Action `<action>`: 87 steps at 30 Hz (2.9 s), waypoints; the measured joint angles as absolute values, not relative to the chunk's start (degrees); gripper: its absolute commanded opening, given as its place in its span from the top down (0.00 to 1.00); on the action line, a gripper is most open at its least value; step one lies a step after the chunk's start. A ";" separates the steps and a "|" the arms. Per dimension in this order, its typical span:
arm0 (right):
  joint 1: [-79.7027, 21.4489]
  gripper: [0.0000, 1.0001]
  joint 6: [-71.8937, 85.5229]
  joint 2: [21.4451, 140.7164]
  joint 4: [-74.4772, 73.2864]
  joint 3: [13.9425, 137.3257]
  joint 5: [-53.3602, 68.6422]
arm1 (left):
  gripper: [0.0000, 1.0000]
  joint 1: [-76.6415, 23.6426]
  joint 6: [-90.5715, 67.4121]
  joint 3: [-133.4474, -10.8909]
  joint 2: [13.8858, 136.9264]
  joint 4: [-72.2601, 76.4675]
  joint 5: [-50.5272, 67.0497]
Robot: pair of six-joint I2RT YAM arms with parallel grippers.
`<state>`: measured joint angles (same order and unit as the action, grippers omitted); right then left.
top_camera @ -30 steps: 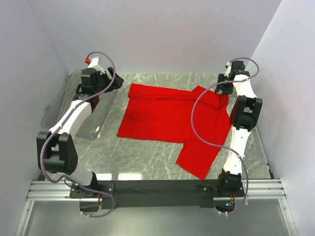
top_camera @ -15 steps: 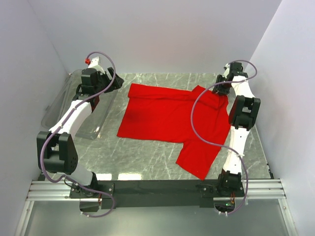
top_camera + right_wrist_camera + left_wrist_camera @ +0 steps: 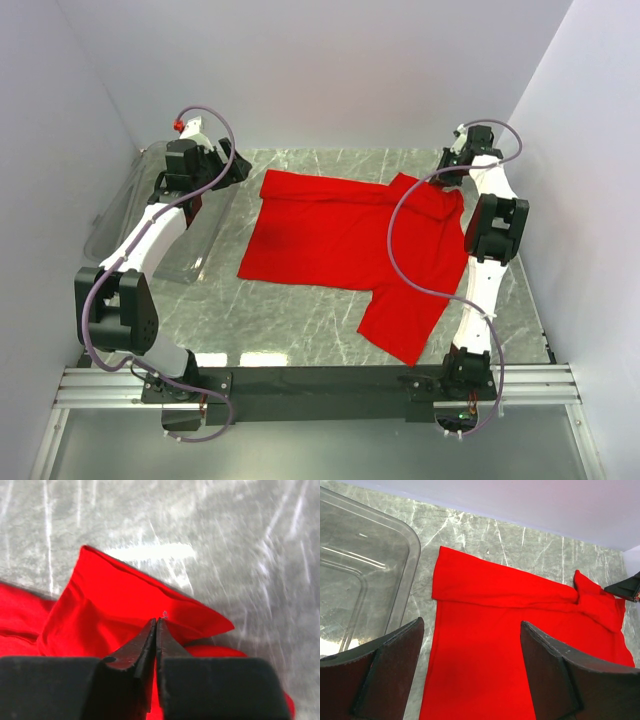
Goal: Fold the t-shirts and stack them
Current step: Fold the tshirt
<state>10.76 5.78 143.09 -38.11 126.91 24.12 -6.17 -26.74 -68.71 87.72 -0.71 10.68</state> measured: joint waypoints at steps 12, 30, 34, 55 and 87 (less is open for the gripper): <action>12.29 1.00 3.49 137.60 -26.06 115.24 34.96 | 0.18 -6.17 -26.74 -68.73 87.72 -0.71 10.68; 12.51 1.00 -35.88 121.38 -35.07 103.61 51.00 | 0.18 -6.17 -26.79 -68.73 87.72 -0.69 10.70; 12.51 1.00 -55.83 117.30 -45.47 98.43 52.23 | 0.18 -6.17 -26.87 -68.73 87.72 -0.67 10.72; 9.63 0.33 -99.72 102.85 -58.74 71.22 44.03 | 0.18 -6.17 -27.94 -67.48 87.61 -0.21 11.27; 5.43 0.36 -0.12 115.79 -30.76 87.22 20.36 | 0.18 -6.17 -28.21 -64.34 84.68 0.71 11.27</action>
<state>5.43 -0.12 115.79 -30.76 87.22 20.36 -6.17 -28.21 -64.34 84.68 0.71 11.27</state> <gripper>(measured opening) 0.663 0.826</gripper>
